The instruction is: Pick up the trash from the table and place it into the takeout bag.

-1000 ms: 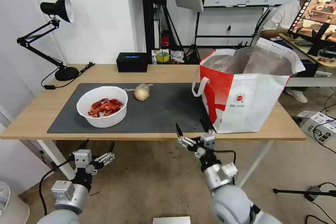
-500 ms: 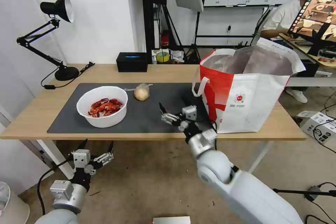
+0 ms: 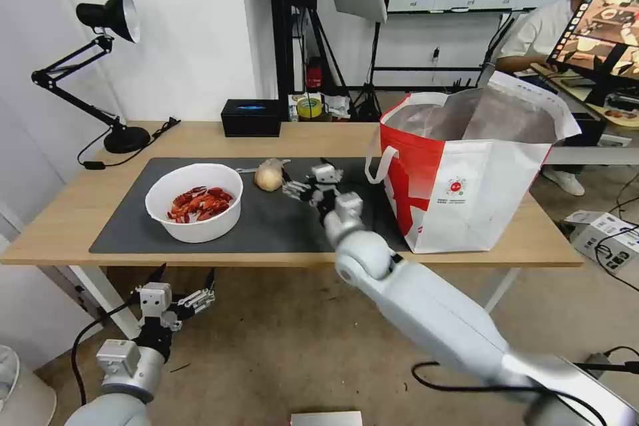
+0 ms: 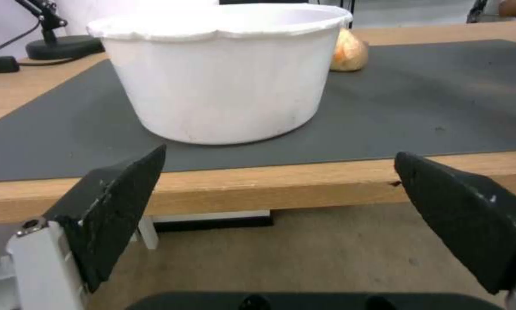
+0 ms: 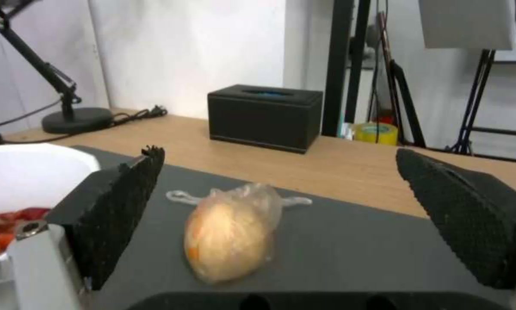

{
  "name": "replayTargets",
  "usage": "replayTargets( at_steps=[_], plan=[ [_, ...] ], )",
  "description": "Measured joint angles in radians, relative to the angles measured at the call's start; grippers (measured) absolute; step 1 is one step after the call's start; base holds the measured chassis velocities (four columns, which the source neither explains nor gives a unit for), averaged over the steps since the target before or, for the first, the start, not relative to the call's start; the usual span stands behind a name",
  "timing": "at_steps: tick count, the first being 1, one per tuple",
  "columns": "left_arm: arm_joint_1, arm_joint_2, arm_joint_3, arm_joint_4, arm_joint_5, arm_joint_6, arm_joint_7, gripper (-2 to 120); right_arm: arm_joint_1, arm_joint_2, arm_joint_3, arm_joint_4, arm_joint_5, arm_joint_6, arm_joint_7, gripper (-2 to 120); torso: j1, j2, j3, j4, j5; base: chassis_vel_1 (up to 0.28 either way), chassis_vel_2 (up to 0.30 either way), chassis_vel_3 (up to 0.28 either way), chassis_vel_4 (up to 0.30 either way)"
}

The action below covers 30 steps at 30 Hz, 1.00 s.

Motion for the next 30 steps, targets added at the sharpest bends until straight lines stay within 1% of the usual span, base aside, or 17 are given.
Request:
replayTargets(
  at_steps=[1, 2, 4, 5, 8, 9, 11, 12, 14, 21, 26, 29, 30],
  plan=[
    [-0.002, 0.002, 0.0, 0.001, -0.002, 0.0, 0.0, 100, 0.015, 0.022, -0.004, -0.033, 0.003, -0.005, -0.001, 100, 0.0, 0.0, 0.0, -0.0002, 0.0, 0.0, 0.0, 0.0, 0.0],
    [-0.002, 0.002, 0.0, 0.001, -0.002, 0.0, 0.0, 100, 0.015, 0.022, -0.004, -0.033, 0.003, -0.005, -0.001, 100, 0.0, 0.0, 0.0, -0.0002, 0.0, 0.0, 0.0, 0.0, 0.0],
    [-0.006, 0.005, 0.0, 0.004, -0.007, 0.0, 0.0, 100, 0.048, 0.074, -0.012, -0.117, 0.007, -0.021, -0.004, 100, 0.0, 0.0, 0.0, -0.0001, 0.0001, 0.0, 0.0, 0.0, 0.0],
    [-0.006, 0.005, 0.0, 0.004, -0.007, 0.0, 0.0, 100, 0.048, 0.074, -0.012, -0.117, 0.007, -0.021, -0.004, 100, 0.0, 0.0, 0.0, -0.0001, 0.0001, 0.0, 0.0, 0.0, 0.0],
    [-0.008, 0.006, 0.0, 0.006, -0.011, 0.0, 0.0, 100, 0.089, 0.142, -0.016, -0.227, 0.015, -0.039, -0.02, 100, 0.0, 0.0, 0.0, -0.0002, 0.0, 0.0, 0.0, 0.0, 0.0],
    [-0.008, 0.006, 0.0, 0.006, -0.011, 0.0, 0.0, 100, 0.089, 0.142, -0.016, -0.227, 0.015, -0.039, -0.02, 100, 0.0, 0.0, 0.0, -0.0002, 0.0, 0.0, 0.0, 0.0, 0.0],
    [-0.009, 0.005, 0.0, 0.006, -0.011, -0.001, 0.0, 100, 0.106, 0.176, -0.016, -0.277, 0.019, -0.044, -0.026, 100, 0.0, 0.0, 0.0, 0.0, 0.0, 0.0, 0.0, 0.0, 0.0],
    [-0.009, 0.005, 0.0, 0.006, -0.011, -0.001, 0.0, 100, 0.106, 0.176, -0.016, -0.277, 0.019, -0.044, -0.026, 100, 0.0, 0.0, 0.0, 0.0, 0.0, 0.0, 0.0, 0.0, 0.0],
    [-0.01, 0.004, 0.002, 0.008, -0.011, -0.009, 0.0, 100, 0.129, 0.209, -0.017, -0.334, 0.023, -0.059, -0.039, 100, 0.0, 0.0, 0.0, 0.0, -0.0001, 0.0, 0.0, 0.0, 0.0],
    [-0.01, 0.004, 0.002, 0.007, -0.011, -0.018, 0.0, 100, 0.181, 0.244, -0.039, -0.413, 0.039, -0.111, -0.054, 100, 0.0, 0.0, 0.0, -0.0001, 0.0001, 0.0, 0.0, 0.0, 0.0],
    [-0.01, 0.001, 0.003, 0.006, -0.01, -0.018, 0.001, 100, 0.205, 0.244, -0.059, -0.446, 0.041, -0.125, -0.068, 100, 0.0, 0.0, 0.0, -0.0002, 0.0001, 0.0, 0.0, 0.0, 0.0],
    [-0.01, -0.002, 0.004, 0.003, -0.008, -0.018, 0.001, 100, 0.233, 0.244, -0.072, -0.497, 0.053, -0.137, -0.104, 100, 0.0, 0.0, 0.0, -0.0002, 0.0001, 0.0, 0.0, 0.0, 0.0],
    [-0.01, -0.002, 0.004, 0.003, -0.008, -0.018, 0.001, 100, 0.233, 0.244, -0.072, -0.497, 0.053, -0.137, -0.104, 100, 0.0, 0.0, 0.0, -0.0002, 0.0001, 0.0, 0.0, 0.0, 0.0]
  ],
)
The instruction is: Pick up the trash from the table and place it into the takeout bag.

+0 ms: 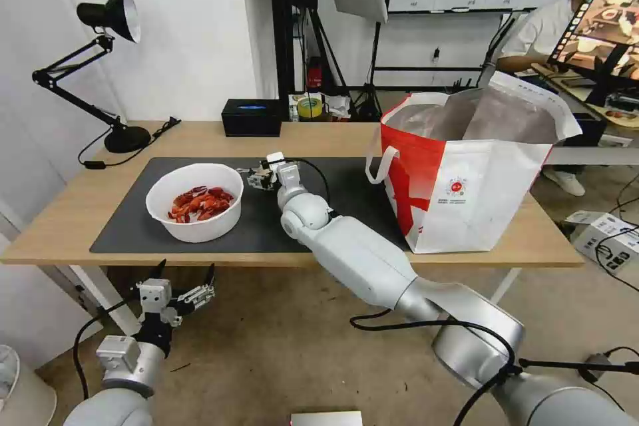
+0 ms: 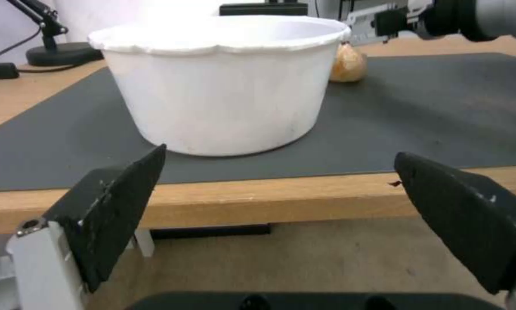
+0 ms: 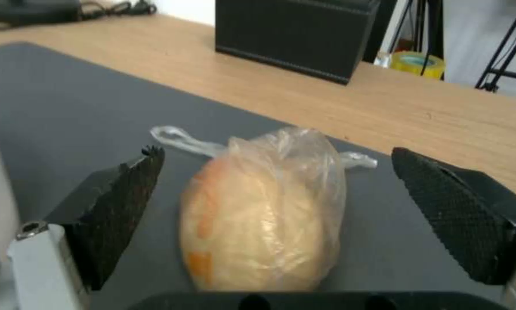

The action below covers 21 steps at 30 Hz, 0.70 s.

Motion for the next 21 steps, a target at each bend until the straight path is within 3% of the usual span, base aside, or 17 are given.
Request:
replayTargets(
  at_steps=[21],
  plan=[
    [0.004, -0.002, 0.002, -0.011, 0.005, -0.002, 0.002, 100, 0.049, 0.0, -0.039, -0.114, 0.027, -0.007, -0.123, 100, 0.0, 0.0, 0.0, 0.0, 0.0, 0.0, 0.0, 0.0, 0.0]
  ],
)
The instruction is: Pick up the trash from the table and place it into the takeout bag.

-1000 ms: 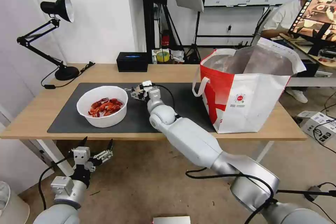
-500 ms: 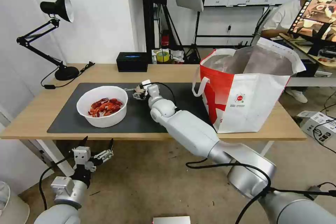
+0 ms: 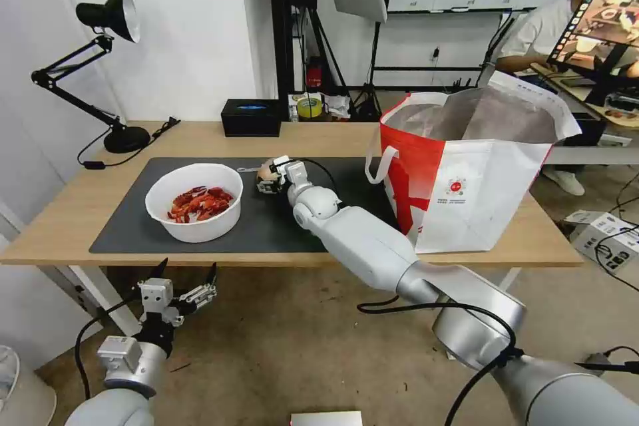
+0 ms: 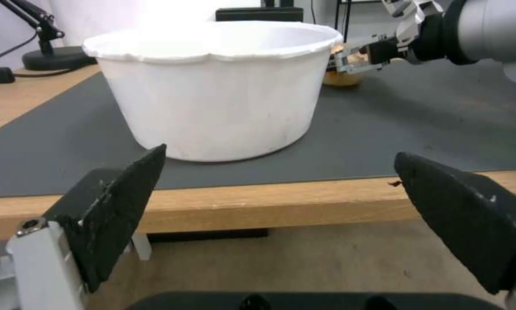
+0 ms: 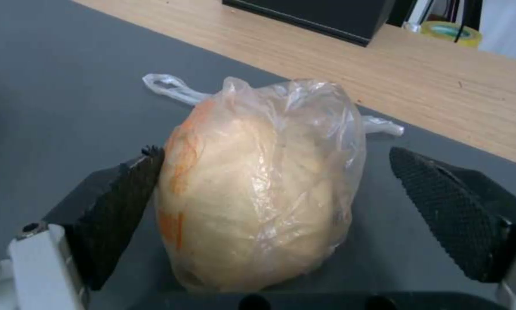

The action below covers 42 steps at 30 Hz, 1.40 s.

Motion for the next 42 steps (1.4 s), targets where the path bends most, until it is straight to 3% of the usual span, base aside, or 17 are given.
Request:
replayTargets(
  at_steps=[6, 17, 22, 24, 27, 33, 38, 39, 41, 42],
  plan=[
    [0.009, 0.0, -0.004, -0.004, 0.002, -0.001, 0.0, 100, -0.004, -0.001, -0.006, 0.001, 0.005, -0.008, -0.005, 86, 0.0, 0.0, 0.0, 0.0, 0.0, 0.0, 0.0, 0.0, 0.0],
    [0.024, -0.007, -0.008, -0.014, 0.007, -0.004, 0.0, 100, -0.027, -0.003, -0.003, 0.027, 0.017, -0.029, 0.024, 41, 0.0, 0.0, 0.0, 0.0, 0.0001, 0.0, 0.0, 0.0, 0.0],
    [0.026, -0.009, -0.008, -0.014, 0.009, -0.005, 0.0, 100, -0.029, -0.004, -0.002, 0.029, 0.019, -0.033, 0.029, 29, 0.0, 0.0, 0.0, 0.0, 0.0001, 0.0, 0.0, 0.0, 0.0],
    [0.029, -0.012, -0.008, -0.016, 0.012, -0.006, 0.0, 100, -0.032, -0.004, -0.001, 0.034, 0.022, -0.036, 0.035, 17, 0.0, 0.0, 0.0, 0.0, 0.0001, 0.0, 0.0, 0.0, 0.0],
    [0.033, -0.013, -0.009, -0.016, 0.015, -0.011, 0.0, 100, -0.04, -0.005, 0.002, 0.045, 0.024, -0.037, 0.044, 9, 0.0, 0.0, 0.0, 0.0, 0.0001, 0.0, 0.0, 0.0, 0.0],
    [0.043, -0.014, -0.016, -0.021, 0.017, -0.02, 0.001, 100, -0.06, -0.011, 0.031, 0.097, 0.025, -0.04, 0.068, 6, 0.0, 0.0, 0.0, 0.0001, 0.0001, 0.0, 0.0, 0.0, 0.0],
    [0.052, -0.015, -0.023, -0.031, 0.017, -0.022, 0.001, 100, -0.096, -0.106, 0.043, 0.321, 0.019, -0.033, 0.129, 6, 0.0, 0.0, 0.0, 0.0002, 0.0001, 0.0, 0.0, 0.0, 0.0],
    [0.052, -0.015, -0.023, -0.031, 0.017, -0.022, 0.001, 100, -0.096, -0.106, 0.043, 0.321, 0.019, -0.033, 0.129, 6, 0.0, 0.0, 0.0, 0.0002, 0.0001, 0.0, 0.0, 0.0, 0.0],
    [0.057, -0.016, -0.023, -0.033, 0.018, -0.022, 0.001, 100, -0.128, -0.177, 0.041, 0.455, 0.004, -0.023, 0.162, 6, 0.0, 0.0, 0.0, -0.0002, 0.0002, 0.0, 0.0, 0.0, 0.0],
    [0.057, -0.016, -0.023, -0.033, 0.018, -0.022, 0.001, 100, -0.128, -0.177, 0.041, 0.455, 0.004, -0.023, 0.162, 6, 0.0, 0.0, 0.0, -0.0002, 0.0002, 0.0, 0.0, 0.0, 0.0]
  ],
)
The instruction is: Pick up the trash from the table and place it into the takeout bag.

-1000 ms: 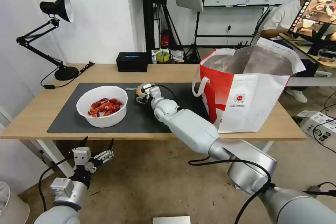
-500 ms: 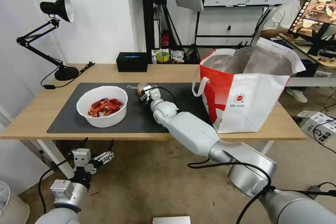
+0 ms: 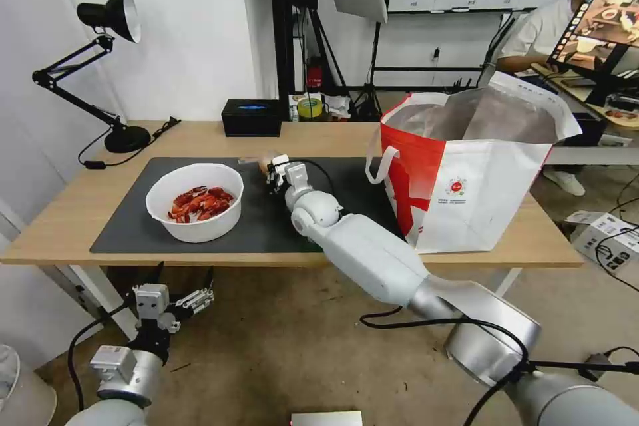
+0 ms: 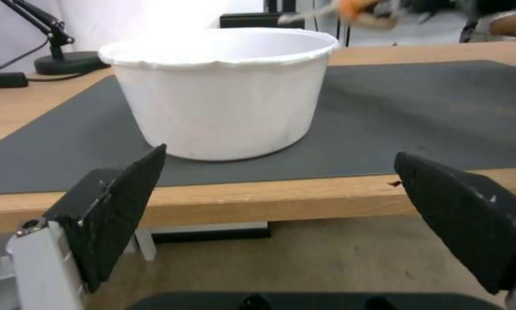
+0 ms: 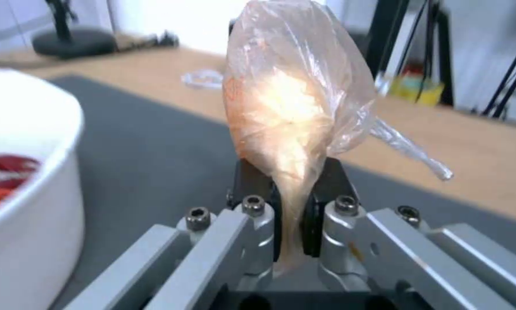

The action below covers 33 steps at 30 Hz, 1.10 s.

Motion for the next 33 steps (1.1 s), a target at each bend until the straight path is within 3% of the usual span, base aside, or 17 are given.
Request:
replayTargets(
  at_steps=[3, 11, 23, 33],
  plan=[
    [0.005, -0.002, 0.0, 0.0, 0.005, 0.0, 0.0, 100, -0.048, -0.084, 0.014, 0.151, -0.016, 0.025, 0.039, 6, 0.0, 0.0, 0.0, 0.0002, 0.0001, 0.0, 0.0, 0.0, 0.0],
    [0.007, -0.01, 0.007, 0.0, 0.015, 0.0, 0.0, 100, -0.121, -0.197, 0.049, 0.329, -0.02, 0.064, 0.063, 5, 0.0, 0.0, 0.0, 0.0001, 0.0001, 0.0, 0.0, 0.0, 0.0],
    [0.027, -0.019, -0.002, -0.021, 0.025, 0.0, -0.001, 100, -0.189, -0.255, 0.093, 0.468, -0.017, 0.089, 0.058, 5, 0.0, 0.0, 0.0, 0.0003, 0.0, 0.0, 0.0, 0.0, 0.0],
    [0.043, -0.045, 0.005, -0.029, 0.05, -0.003, -0.001, 100, -0.305, -0.325, 0.254, 0.6, -0.151, 0.264, 0.053, 5, 0.0, 0.0, 0.0, 0.0002, 0.0, 0.0, 0.0, 0.0, 0.0]
  ],
)
